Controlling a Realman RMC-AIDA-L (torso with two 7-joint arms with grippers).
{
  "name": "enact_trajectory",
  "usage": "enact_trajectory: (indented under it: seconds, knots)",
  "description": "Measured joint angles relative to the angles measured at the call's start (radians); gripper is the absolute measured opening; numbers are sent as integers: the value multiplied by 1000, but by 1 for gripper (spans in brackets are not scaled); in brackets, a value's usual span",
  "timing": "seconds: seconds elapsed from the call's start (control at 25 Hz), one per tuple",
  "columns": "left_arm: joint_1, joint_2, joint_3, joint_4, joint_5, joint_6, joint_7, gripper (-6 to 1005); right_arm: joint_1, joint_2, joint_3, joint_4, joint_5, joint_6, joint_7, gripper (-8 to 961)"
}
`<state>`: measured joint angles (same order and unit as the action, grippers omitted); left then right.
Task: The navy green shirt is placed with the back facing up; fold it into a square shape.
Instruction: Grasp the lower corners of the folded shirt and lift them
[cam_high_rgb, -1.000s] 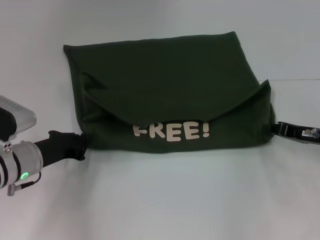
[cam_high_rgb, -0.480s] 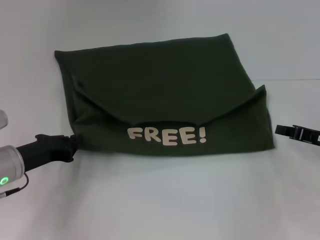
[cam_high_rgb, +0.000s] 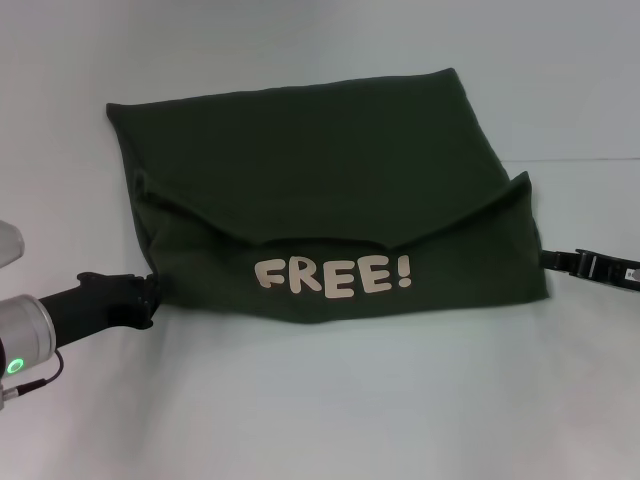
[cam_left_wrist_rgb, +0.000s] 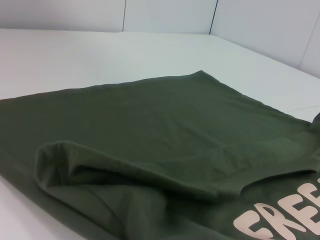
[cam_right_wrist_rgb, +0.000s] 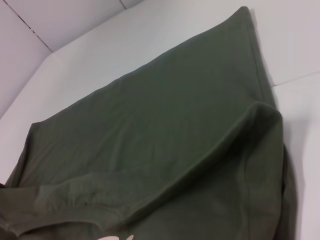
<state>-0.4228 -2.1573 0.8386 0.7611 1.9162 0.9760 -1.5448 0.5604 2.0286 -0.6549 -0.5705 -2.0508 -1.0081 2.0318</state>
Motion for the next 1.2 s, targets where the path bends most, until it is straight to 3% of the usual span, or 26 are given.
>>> enact_trajectory:
  seconds: [0.16, 0.6, 1.2]
  knots:
    - [-3, 2, 0, 0, 1, -2, 0, 1, 15, -1, -1, 6, -1, 7, 0, 15]
    - [-16, 7, -3, -1, 1, -10, 0, 1, 79, -10, -2, 56, -107, 66, 78, 444]
    - [-26, 7, -3, -2, 1, -21, 0, 1, 59, -22, -1, 48, -115, 47, 114, 445]
